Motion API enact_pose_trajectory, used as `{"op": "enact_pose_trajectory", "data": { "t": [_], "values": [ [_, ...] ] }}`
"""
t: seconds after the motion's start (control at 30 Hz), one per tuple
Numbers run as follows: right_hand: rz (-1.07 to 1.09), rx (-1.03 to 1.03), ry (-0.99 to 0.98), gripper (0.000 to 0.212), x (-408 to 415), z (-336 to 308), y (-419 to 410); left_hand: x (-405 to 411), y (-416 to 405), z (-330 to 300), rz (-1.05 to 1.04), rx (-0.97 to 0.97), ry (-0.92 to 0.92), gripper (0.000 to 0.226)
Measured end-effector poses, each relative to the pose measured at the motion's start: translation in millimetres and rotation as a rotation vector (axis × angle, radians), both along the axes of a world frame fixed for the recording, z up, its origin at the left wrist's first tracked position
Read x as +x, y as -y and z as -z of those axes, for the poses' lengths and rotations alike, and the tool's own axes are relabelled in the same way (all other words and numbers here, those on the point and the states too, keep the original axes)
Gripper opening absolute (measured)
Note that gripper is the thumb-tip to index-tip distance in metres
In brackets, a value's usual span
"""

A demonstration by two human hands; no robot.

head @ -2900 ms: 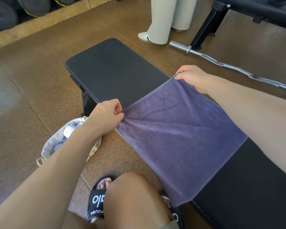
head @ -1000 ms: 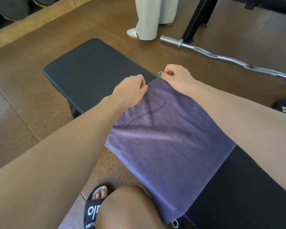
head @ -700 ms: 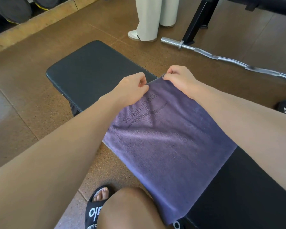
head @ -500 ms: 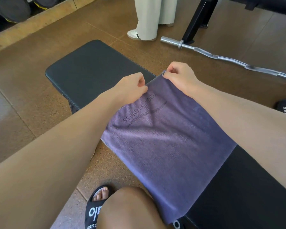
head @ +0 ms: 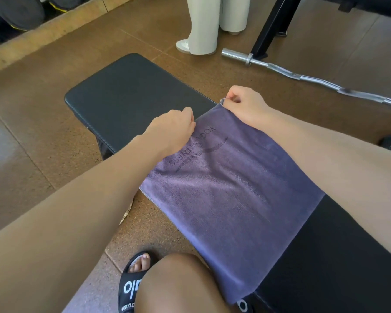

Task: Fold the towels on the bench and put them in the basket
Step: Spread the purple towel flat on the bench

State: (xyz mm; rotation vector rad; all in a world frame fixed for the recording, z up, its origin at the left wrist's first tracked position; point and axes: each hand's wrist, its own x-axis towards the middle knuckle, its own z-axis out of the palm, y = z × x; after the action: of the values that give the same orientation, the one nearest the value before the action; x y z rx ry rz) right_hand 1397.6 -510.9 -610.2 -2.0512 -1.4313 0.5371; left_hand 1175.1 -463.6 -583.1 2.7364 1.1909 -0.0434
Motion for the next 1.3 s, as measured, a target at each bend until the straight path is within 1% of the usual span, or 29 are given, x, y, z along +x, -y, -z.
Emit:
{"op": "enact_pose_trajectory", "data": {
  "t": [0.1, 0.17, 0.23, 0.3, 0.37, 0.4, 0.47, 0.53, 0.57, 0.7, 0.73, 0.8, 0.9, 1.07, 1.17, 1.23, 1.3],
  "values": [
    [0.025, 0.045, 0.084, 0.020, -6, 6, 4, -8, 5, 4, 0.069, 0.197, -0.089, 0.028],
    [0.022, 0.060, 0.196, 0.019, -11, 7, 8, -13, 5, 3, 0.084, 0.228, -0.105, 0.033],
    [0.018, 0.071, 0.262, 0.018, -13, 6, 9, -17, 2, 3, 0.091, 0.182, -0.079, 0.037],
    [0.021, 0.075, 0.277, 0.019, -15, 6, 9, -25, -1, 1, 0.093, 0.054, 0.003, 0.037],
    [0.032, 0.078, 0.292, 0.019, -16, 6, 8, -34, -1, -1, 0.082, -0.064, 0.095, 0.028],
    [0.040, 0.084, 0.302, 0.018, -17, 6, 8, -38, 2, -2, 0.071, -0.076, 0.106, 0.022],
    [0.050, 0.103, 0.317, 0.014, -18, 5, 9, -44, 10, 0, 0.035, 0.010, 0.047, 0.019],
    [0.055, 0.114, 0.313, 0.013, -19, 4, 9, -51, 18, 8, 0.001, 0.200, -0.061, 0.024],
    [0.056, 0.113, 0.312, 0.012, -19, 5, 9, -56, 22, 13, -0.007, 0.278, -0.080, 0.027],
    [0.063, 0.089, 0.332, 0.014, -19, 4, 10, -70, 28, 18, 0.070, 0.372, -0.061, 0.033],
    [0.062, 0.080, 0.330, 0.015, -20, 3, 10, -71, 28, 16, 0.060, 0.364, -0.065, 0.034],
    [0.055, 0.075, 0.326, 0.015, -20, 3, 10, -72, 29, 11, -0.023, 0.311, -0.058, 0.036],
    [0.053, 0.092, 0.342, 0.017, -20, 4, 10, -84, 37, 7, -0.143, 0.201, 0.030, 0.038],
    [0.046, 0.102, 0.382, 0.015, -22, 3, 12, -114, 50, 6, -0.224, 0.056, 0.105, 0.027],
    [0.044, 0.112, 0.384, 0.012, -24, 1, 12, -122, 57, 7, -0.321, 0.028, 0.099, 0.024],
    [0.041, 0.126, 0.391, 0.010, -26, 0, 12, -125, 59, 9, -0.389, -0.073, 0.159, 0.019],
    [0.034, 0.137, 0.403, 0.008, -27, 0, 12, -129, 58, 10, -0.472, -0.217, 0.221, 0.016]
  ]
}}
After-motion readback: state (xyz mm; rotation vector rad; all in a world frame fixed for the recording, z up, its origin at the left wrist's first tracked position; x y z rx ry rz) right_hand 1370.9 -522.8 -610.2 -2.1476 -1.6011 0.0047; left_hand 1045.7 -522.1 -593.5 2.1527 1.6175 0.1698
